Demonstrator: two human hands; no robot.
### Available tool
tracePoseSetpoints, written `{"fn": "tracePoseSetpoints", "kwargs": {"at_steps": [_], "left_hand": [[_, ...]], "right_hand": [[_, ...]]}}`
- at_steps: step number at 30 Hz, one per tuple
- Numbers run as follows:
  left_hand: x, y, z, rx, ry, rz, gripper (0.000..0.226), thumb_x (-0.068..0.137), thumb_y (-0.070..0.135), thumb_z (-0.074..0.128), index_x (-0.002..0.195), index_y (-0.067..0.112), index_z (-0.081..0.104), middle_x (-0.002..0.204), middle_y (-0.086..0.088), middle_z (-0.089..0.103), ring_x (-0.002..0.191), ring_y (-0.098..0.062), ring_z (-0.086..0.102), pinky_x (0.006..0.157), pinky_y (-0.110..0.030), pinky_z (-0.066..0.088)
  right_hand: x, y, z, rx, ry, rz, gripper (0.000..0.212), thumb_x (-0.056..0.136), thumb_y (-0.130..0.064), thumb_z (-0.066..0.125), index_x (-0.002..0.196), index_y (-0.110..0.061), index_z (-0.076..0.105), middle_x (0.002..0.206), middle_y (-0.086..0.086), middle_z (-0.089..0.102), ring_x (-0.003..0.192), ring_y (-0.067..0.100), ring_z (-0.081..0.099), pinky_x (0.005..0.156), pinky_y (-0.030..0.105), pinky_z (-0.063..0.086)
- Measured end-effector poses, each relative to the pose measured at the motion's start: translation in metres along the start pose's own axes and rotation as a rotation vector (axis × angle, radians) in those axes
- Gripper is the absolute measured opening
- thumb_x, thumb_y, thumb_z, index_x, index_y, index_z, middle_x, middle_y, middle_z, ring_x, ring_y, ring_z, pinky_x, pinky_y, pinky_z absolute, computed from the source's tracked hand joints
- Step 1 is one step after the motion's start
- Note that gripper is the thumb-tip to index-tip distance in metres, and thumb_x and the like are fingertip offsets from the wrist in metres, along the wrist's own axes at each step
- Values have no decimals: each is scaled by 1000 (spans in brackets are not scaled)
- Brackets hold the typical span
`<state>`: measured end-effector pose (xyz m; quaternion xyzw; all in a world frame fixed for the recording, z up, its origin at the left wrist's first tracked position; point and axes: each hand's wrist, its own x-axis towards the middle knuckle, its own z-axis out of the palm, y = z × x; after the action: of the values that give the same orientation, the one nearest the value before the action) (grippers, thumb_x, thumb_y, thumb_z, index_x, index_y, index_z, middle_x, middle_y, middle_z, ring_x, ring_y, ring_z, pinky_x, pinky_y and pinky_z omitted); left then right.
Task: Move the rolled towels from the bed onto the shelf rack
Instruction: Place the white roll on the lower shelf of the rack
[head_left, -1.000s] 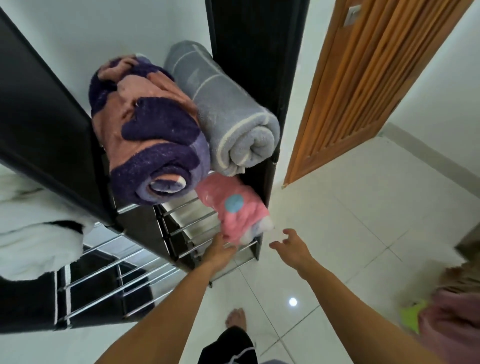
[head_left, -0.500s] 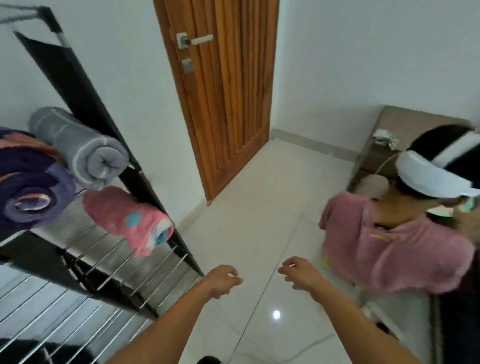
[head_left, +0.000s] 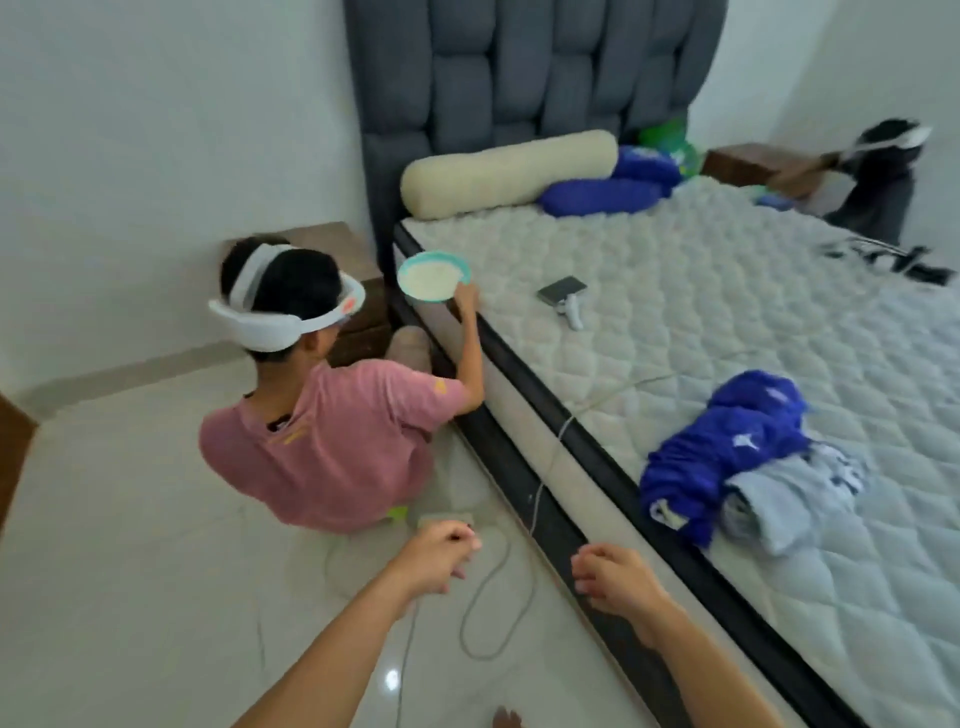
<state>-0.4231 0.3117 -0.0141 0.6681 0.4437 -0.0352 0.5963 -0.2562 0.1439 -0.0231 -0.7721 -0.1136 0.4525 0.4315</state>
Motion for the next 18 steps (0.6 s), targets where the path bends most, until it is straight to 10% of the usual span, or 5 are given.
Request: {"fn": "tracePoseSetpoints", "kwargs": {"at_steps": [9, 18], "left_hand": [[62, 101, 186, 239, -421, -39, 10, 94, 31, 55, 92, 22, 60, 89, 2, 60, 72, -11, 57, 64, -25, 41], [170, 203, 340, 100, -352, -248, 20, 93, 33, 58, 106, 17, 53, 124, -9, 54, 107, -26, 58, 84, -43, 53]], "right_hand": [[-6, 80, -180, 495, 435, 113, 9, 94, -14, 52, 94, -10, 60, 88, 8, 65, 77, 20, 60, 69, 29, 47], [78, 104, -329, 641, 479, 241, 8, 93, -11, 53, 89, -9, 59, 79, 6, 58, 69, 17, 54, 63, 29, 42]]}}
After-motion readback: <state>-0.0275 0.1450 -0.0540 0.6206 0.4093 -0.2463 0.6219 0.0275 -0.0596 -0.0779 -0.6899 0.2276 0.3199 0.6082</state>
